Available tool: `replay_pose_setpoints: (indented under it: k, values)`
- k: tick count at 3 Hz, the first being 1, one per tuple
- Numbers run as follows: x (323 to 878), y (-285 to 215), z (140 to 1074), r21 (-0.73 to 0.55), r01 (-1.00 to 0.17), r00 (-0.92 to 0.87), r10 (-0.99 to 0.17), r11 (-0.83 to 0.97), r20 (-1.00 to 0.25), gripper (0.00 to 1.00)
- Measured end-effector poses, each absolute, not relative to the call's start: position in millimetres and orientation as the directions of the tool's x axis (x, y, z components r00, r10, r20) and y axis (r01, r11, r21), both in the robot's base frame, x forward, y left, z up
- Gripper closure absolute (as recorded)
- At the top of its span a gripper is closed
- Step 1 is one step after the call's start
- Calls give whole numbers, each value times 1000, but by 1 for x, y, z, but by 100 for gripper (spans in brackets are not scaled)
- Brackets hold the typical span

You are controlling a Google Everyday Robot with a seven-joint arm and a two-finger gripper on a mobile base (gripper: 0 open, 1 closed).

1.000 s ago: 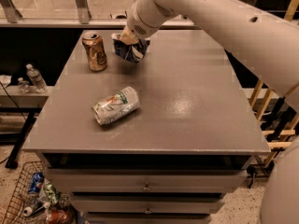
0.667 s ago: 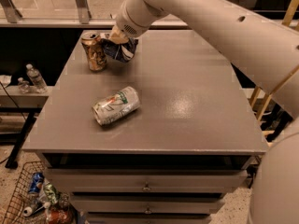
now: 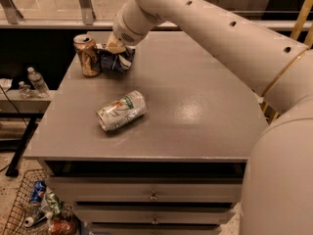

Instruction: Move blue chip bag near orange can

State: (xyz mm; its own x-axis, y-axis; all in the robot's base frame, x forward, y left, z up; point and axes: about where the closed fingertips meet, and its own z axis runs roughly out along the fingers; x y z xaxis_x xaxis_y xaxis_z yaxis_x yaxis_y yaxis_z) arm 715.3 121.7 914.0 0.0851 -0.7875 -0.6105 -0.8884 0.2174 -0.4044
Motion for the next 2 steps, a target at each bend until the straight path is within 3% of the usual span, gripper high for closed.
replay_pose_setpoints:
  k: [1, 2]
  values:
    - [715, 123, 912, -402, -890, 85, -788, 214, -610, 85]
    - [715, 125, 910, -400, -892, 86, -788, 212, -609, 62]
